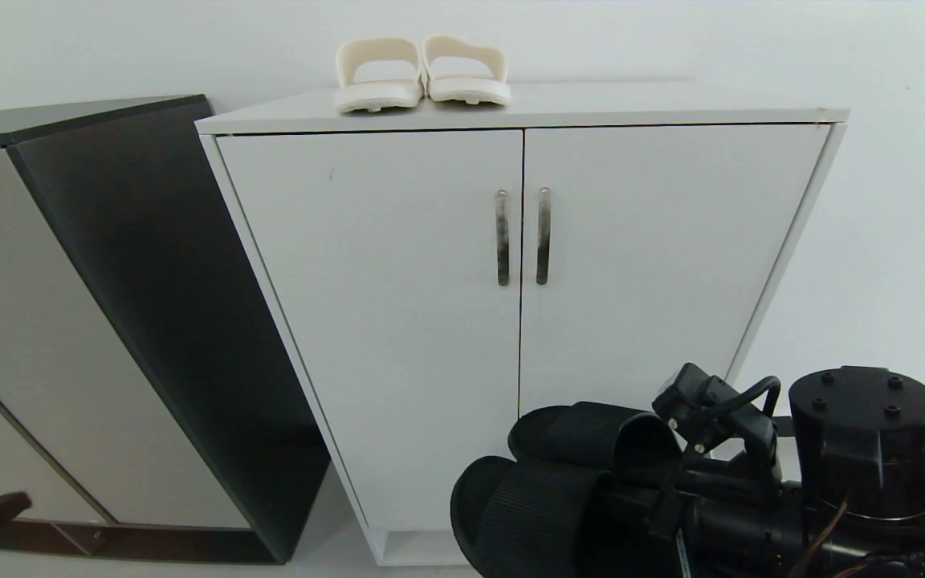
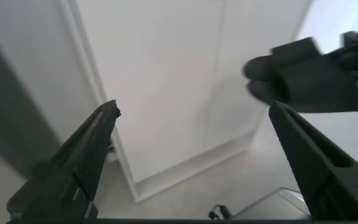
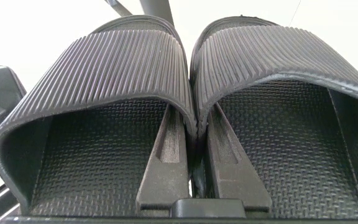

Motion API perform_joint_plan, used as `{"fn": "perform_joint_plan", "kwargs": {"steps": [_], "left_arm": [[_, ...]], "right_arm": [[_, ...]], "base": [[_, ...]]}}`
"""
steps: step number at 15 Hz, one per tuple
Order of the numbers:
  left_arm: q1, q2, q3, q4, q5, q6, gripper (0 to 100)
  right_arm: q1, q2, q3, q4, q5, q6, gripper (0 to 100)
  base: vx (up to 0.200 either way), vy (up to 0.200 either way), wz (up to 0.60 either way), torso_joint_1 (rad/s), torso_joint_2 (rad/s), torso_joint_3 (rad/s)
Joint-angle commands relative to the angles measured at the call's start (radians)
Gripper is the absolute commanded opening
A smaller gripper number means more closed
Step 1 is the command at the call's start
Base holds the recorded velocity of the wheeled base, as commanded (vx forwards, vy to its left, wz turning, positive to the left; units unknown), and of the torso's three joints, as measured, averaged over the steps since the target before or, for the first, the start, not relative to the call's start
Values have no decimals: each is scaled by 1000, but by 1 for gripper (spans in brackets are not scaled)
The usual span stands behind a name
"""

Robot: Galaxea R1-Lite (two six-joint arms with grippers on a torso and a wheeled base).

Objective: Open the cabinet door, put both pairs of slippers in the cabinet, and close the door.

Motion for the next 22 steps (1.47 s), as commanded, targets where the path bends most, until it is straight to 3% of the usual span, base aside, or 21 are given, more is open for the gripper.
{"fn": "perform_joint_plan", "kwargs": {"steps": [1, 2, 3, 5, 8, 10, 12, 15, 17, 20, 22], "left_arm": [[-127, 322, -135, -78, -94, -3, 100], [-169, 366, -159, -84, -94, -2, 100], [-244, 443, -205, -102, -94, -3, 100], [-351, 556, -290, -124, -83, -23, 100], [-499, 691, -434, -125, -44, -92, 100], [-598, 753, -523, -125, 16, -117, 100], [-637, 812, -612, -125, 32, -141, 100], [-671, 931, -759, -125, 36, -206, 100], [-700, 997, -828, -125, 36, -226, 100], [-750, 1069, -913, -125, 75, -224, 100], [-752, 1130, -983, -125, 159, -218, 100]], "right_arm": [[1, 1, 0, 0, 1, 0, 0], [1, 2, 1, 0, 2, 0, 0], [1, 4, 0, 0, 2, 0, 0], [1, -1, 0, 0, 5, 1, 0], [1, -1, 0, 0, 2, 0, 0], [1, -1, 1, 0, 5, 0, 0], [1, 1, 1, 0, 7, 0, 0], [1, 2, 1, 0, 7, 1, 0], [3, -1, 0, 0, 8, 0, 0], [11, -2, 3, 0, 8, 1, 0], [21, -2, 3, 0, 8, 1, 0]], "base": [[0, 0, 0, 0, 0, 0], [0, 0, 0, 0, 0, 0], [0, 0, 0, 0, 0, 0], [0, 0, 0, 0, 0, 0], [0, 0, 0, 0, 0, 0], [0, 0, 0, 0, 0, 0], [0, 0, 0, 0, 0, 0], [0, 0, 0, 0, 0, 0], [0, 0, 0, 0, 0, 0], [0, 0, 0, 0, 0, 0], [0, 0, 0, 0, 0, 0]]}}
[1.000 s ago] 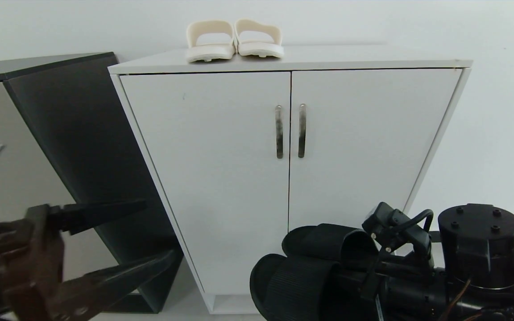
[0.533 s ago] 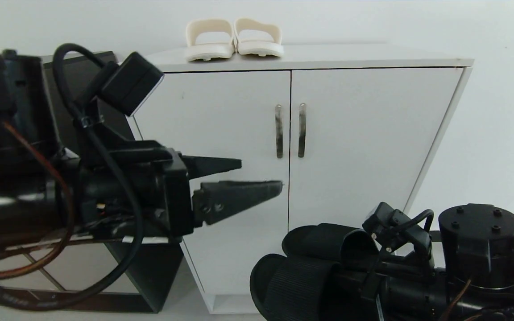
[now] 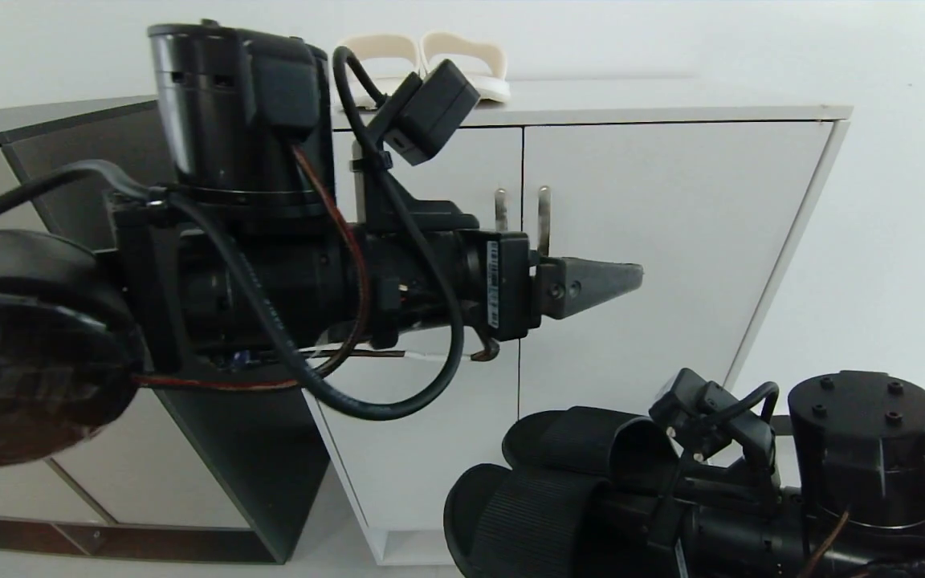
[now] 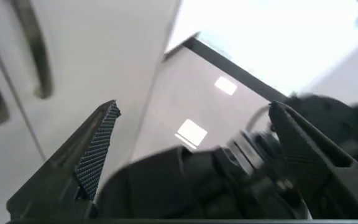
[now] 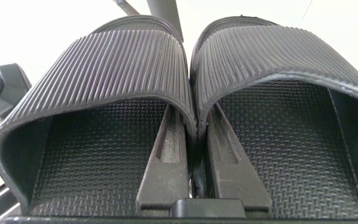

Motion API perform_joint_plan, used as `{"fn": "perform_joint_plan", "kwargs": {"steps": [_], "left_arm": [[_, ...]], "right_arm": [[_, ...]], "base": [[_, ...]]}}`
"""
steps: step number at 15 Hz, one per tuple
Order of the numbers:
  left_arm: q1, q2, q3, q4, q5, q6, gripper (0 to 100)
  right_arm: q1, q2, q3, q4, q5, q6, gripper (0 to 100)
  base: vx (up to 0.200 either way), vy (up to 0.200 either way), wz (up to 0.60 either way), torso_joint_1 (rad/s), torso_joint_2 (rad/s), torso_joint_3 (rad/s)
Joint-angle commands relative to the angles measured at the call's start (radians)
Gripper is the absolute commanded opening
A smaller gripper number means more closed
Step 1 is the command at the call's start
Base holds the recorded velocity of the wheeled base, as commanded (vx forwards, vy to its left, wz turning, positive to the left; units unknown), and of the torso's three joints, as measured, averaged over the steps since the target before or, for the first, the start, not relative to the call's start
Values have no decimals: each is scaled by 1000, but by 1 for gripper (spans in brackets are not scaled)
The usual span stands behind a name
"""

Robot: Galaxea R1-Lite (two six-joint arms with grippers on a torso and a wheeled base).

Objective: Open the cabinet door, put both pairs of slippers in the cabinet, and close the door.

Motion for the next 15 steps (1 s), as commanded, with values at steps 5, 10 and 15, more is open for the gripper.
{"fn": "perform_joint_plan", "kwargs": {"steps": [5, 10, 15], "left_arm": [[12, 116, -108, -36, 92, 11, 100], [32, 152, -152, -32, 146, 9, 100], [69, 228, -188, -36, 149, 7, 100]], "right_arm": [[3, -1, 0, 0, 0, 1, 0], [3, 0, 0, 0, 0, 1, 0], [3, 5, 2, 0, 0, 2, 0]], "base": [[0, 0, 0, 0, 0, 0], [0, 0, 0, 0, 0, 0], [0, 0, 0, 0, 0, 0]]}}
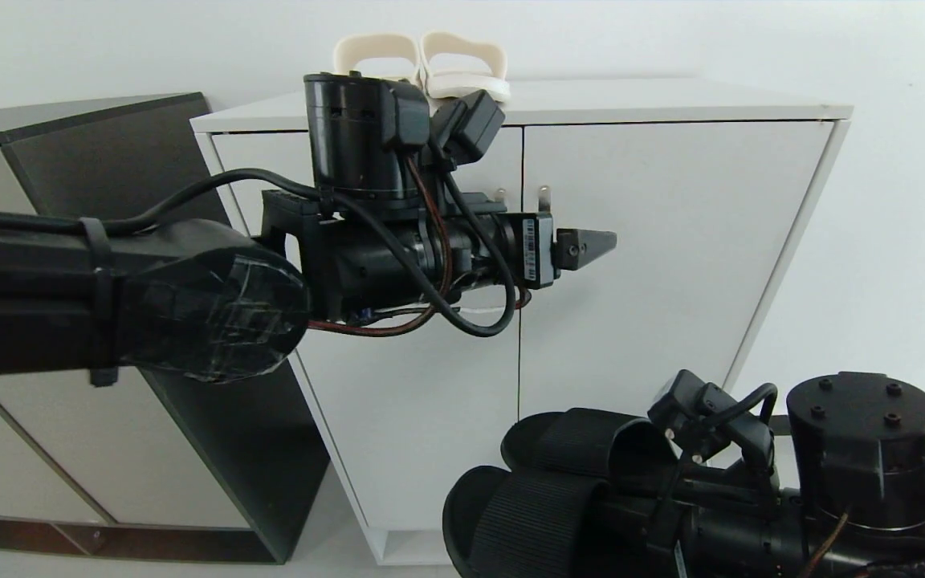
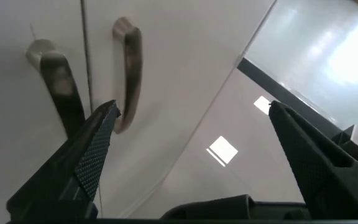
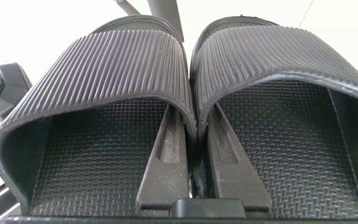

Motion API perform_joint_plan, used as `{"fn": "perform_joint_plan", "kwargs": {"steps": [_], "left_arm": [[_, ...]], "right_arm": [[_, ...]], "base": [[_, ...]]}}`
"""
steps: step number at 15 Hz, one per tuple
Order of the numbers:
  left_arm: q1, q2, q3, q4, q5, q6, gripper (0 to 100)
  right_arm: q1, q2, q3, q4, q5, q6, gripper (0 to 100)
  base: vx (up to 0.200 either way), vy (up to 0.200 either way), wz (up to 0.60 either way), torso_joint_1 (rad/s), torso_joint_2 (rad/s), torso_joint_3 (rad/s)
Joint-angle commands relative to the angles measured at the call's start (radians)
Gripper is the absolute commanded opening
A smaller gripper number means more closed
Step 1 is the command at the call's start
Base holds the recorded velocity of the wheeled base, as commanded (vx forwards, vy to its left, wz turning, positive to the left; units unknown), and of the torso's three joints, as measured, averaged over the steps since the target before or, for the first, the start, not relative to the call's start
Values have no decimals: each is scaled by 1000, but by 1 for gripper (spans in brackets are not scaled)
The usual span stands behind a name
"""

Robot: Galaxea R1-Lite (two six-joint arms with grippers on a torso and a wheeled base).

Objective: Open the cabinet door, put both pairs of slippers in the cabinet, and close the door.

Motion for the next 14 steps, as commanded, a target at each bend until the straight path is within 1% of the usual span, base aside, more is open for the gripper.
{"fn": "perform_joint_plan", "kwargs": {"steps": [1, 3, 7, 8, 11, 12, 14], "left_arm": [[24, 57, -41, -2, 0, -4, 100], [35, 82, -76, -2, 0, -29, 100], [41, 91, -91, -2, -6, -50, 100], [40, 94, -90, -2, -6, -49, 0], [40, 91, -90, -2, -9, -50, 0], [40, 86, -85, -2, -8, -50, 0], [34, 49, -44, -2, -9, -50, 0]], "right_arm": [[1, 4, 2, 0, 0, 0, 0], [1, 2, 2, 0, 0, 0, 0], [1, 2, 2, 0, 12, 0, 0], [1, -1, 8, 0, 17, 0, 0], [1, -10, 20, 1, 43, 0, 0], [1, -24, 31, 1, 74, -2, 0], [1, -84, 69, 9, 186, -8, 0]], "base": [[0, 0, 0, 0, 0, 0], [0, 0, 0, 0, 0, 0], [0, 0, 0, 0, 0, 0], [0, 0, 0, 0, 0, 0], [0, 0, 0, 0, 0, 0], [0, 0, 0, 0, 0, 0], [0, 0, 0, 0, 0, 0]]}}
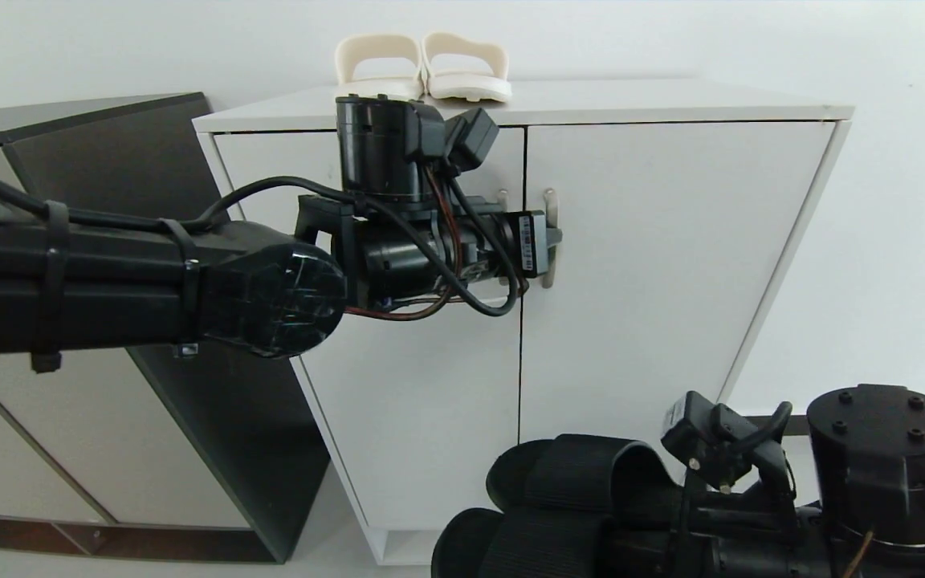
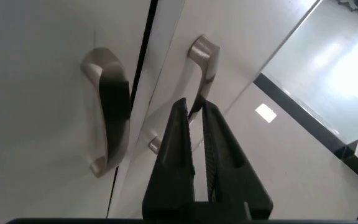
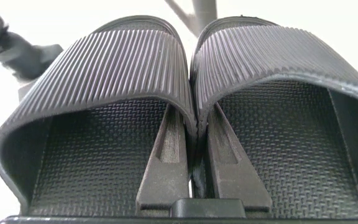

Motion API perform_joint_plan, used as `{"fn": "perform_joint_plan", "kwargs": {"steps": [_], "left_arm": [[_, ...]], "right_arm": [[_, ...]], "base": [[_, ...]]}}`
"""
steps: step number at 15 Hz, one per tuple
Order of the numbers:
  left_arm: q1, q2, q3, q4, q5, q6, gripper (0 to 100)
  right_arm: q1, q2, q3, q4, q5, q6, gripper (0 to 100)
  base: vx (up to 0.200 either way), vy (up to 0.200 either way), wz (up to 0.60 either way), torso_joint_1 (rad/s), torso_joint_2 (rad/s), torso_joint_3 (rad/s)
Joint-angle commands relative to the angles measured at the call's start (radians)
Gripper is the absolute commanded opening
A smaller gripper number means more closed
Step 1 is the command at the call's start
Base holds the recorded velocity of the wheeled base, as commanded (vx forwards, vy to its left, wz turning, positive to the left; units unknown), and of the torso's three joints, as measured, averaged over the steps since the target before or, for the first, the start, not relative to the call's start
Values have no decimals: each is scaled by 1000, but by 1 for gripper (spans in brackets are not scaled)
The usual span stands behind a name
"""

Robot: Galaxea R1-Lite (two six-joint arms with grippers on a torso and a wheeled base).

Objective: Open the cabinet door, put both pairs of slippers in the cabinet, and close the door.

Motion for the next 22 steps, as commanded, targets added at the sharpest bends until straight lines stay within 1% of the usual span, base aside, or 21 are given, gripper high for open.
{"fn": "perform_joint_plan", "kwargs": {"steps": [1, 2, 4, 6, 9, 11, 12, 13, 14, 15, 16, 18, 19, 22], "left_arm": [[-18, -57, 69, -3, -5, 0, 0], [-34, -85, 109, -6, -5, 1, 0], [-47, -124, 151, -18, -5, -2, 0], [-58, -158, 201, -44, -5, -2, 0], [-83, -246, 320, -89, -5, 0, 0], [-75, -292, 362, -112, -5, -2, 0], [-47, -290, 360, -121, -5, -2, 0], [0, -276, 349, -141, -25, -3, 0], [34, -256, 331, -156, -65, -3, 0], [57, -239, 306, -161, -97, -3, 0], [72, -215, 270, -159, -105, -3, 0], [86, -163, 199, -156, -105, -6, 0], [86, -157, 188, -154, -105, -6, 0], [82, -98, 87, -121, -103, -6, 0]], "right_arm": [[0, -63, 35, 5, 52, -16, 0], [0, -66, 45, 5, 60, -37, 0], [2, -66, 75, 5, 69, -96, 0], [3, -67, 91, 5, 84, -122, 0], [3, -67, 96, 5, 86, -123, 0], [6, -64, 96, 5, 86, -123, 0], [9, -64, 96, 5, 86, -123, 0], [12, -64, 96, 5, 86, -125, 0], [14, -64, 96, 5, 86, -125, 0], [14, -64, 96, 5, 86, -125, 0], [14, -64, 96, 5, 86, -125, 0], [14, -64, 96, 5, 84, -131, 0], [14, -64, 96, 5, 84, -131, 0], [14, -61, 96, 5, 84, -131, 0]], "base": [[0, 0, 0, 0, 0, 0], [0, 0, 0, 0, 0, 0], [0, 0, 0, 0, 0, 0], [0, 0, 0, 0, 0, 0], [0, 0, 0, 0, 0, 0], [0, 0, 0, 0, 0, 0], [0, 0, 0, 0, 0, 0], [0, 0, 0, 0, 0, 0], [0, 0, 0, 0, 0, 0], [0, 0, 0, 0, 0, 0], [0, 0, 0, 0, 0, 0], [0, 0, 0, 0, 0, 0], [0, 0, 0, 0, 0, 0], [0, 0, 0, 0, 0, 0]]}}
